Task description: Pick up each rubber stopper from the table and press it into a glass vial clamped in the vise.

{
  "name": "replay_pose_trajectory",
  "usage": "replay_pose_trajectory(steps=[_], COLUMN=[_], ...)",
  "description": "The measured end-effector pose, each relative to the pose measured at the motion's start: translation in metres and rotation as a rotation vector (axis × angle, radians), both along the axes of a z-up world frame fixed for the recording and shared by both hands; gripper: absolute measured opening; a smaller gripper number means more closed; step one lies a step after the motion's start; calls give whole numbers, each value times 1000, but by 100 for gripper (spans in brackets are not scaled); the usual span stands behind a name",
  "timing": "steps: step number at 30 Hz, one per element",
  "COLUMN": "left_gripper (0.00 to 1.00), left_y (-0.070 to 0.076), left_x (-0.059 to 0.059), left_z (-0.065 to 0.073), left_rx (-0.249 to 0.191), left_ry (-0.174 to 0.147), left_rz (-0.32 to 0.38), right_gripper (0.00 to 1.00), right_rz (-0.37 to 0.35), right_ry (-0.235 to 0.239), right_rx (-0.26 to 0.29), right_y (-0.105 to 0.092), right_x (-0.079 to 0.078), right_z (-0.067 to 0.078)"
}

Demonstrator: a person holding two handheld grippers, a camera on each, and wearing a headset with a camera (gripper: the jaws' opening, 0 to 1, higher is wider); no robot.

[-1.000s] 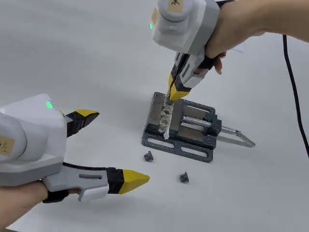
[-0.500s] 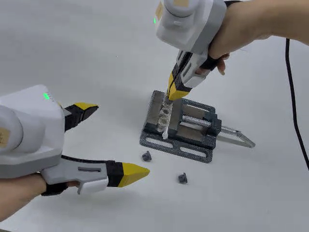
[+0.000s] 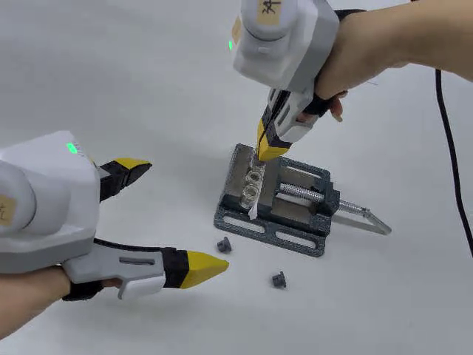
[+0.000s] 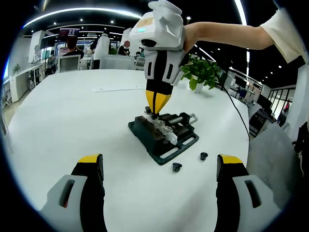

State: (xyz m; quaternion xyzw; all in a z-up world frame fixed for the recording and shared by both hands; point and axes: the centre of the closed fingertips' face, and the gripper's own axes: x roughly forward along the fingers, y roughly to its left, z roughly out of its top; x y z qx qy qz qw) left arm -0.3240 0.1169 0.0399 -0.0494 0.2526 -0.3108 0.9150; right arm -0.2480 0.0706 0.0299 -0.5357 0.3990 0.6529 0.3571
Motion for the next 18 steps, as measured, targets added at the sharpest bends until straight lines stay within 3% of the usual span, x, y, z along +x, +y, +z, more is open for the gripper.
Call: replay_pose_trajectory(steps=[2, 3, 4, 5, 8, 10, 13, 14, 18], left_gripper=[97, 97, 97, 97, 97, 97, 97, 97, 97], left_y=[-2, -2, -3, -3, -2, -1, -1, 0, 0], left_x=[1, 1, 2, 2, 3, 3, 2, 2, 0], left_z=[1, 1, 2, 3, 4, 5, 6, 7, 9], left_rx=[1, 1, 1, 2, -1, 4, 4, 8, 9], left_ry=[-3, -4, -7, -8, -12, -18, -16, -19, -18], left_rz=[-6, -8, -10, -10, -6, -1, 1, 2, 8], right_gripper=[0, 0, 0, 0, 0, 0, 0, 0, 0], right_rz=[17, 68, 12, 37, -11, 6, -52, -18, -54], right_ry=[-23, -39, -32, -33, -14, -25, -7, -19, -9], right_rx=[-24, -29, -41, -35, -29, -14, 2, 15, 30], right_y=[0, 0, 0, 1, 1, 1, 1, 0, -1], right_x=[2, 4, 2, 2, 5, 6, 4, 5, 5], right_z=[-2, -2, -4, -4, -3, -3, -3, -4, -4])
